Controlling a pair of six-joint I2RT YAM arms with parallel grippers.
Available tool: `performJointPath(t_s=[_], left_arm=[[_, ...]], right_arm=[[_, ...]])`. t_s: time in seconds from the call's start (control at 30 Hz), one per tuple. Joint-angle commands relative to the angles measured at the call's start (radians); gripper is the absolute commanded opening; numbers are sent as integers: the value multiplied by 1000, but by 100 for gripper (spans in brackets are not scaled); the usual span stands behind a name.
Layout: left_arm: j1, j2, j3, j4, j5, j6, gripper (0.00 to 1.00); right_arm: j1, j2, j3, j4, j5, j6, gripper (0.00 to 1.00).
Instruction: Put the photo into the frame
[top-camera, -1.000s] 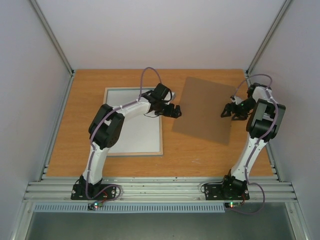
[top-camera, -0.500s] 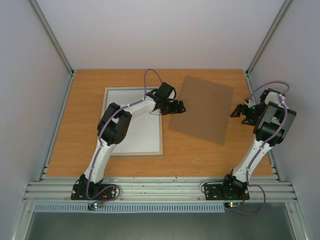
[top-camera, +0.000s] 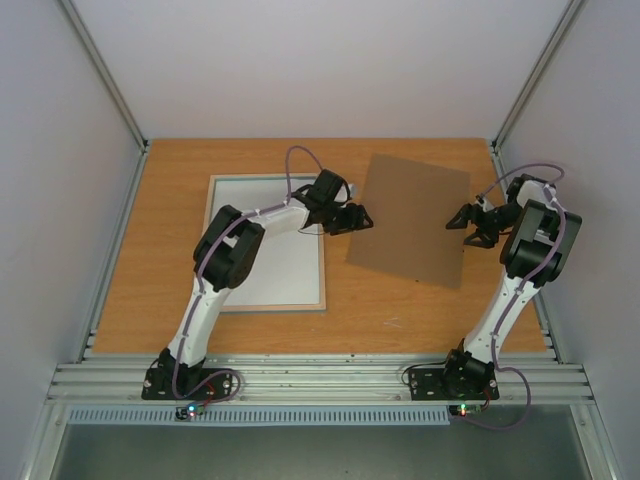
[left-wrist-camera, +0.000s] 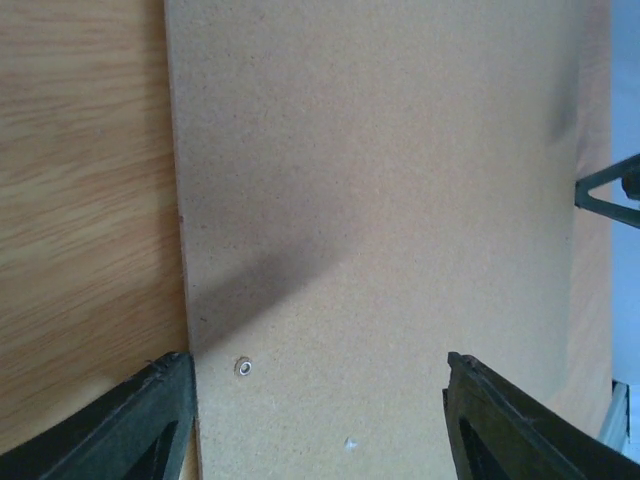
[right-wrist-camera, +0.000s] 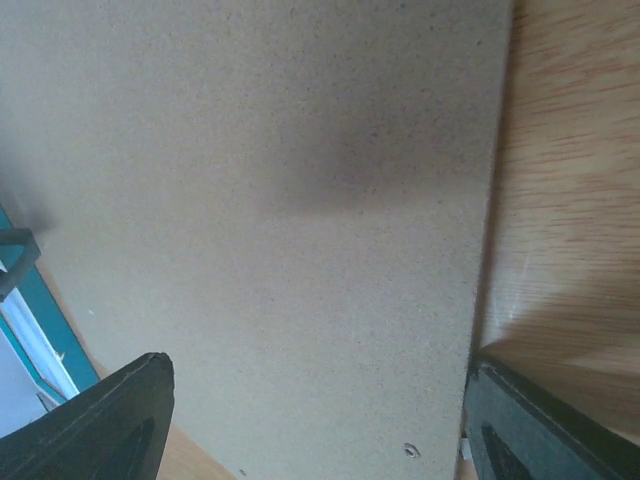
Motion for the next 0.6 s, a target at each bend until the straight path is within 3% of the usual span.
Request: performJointPath(t_s=[0.0, 0.2, 0.43, 0.57], left_arm=[[-31, -73, -86, 179, 161, -60, 67], [-37, -220, -168, 243, 170, -33, 66], [-11, -337, -314, 176, 158, 14, 65], [29, -424, -471, 106, 161, 67, 65]], right_arm=[[18, 52, -26, -20, -48, -1, 78], [49, 26, -65, -32, -119, -19, 75], [120, -9, -108, -10, -157, -2, 75], [198, -24, -146, 25, -193, 23, 75]])
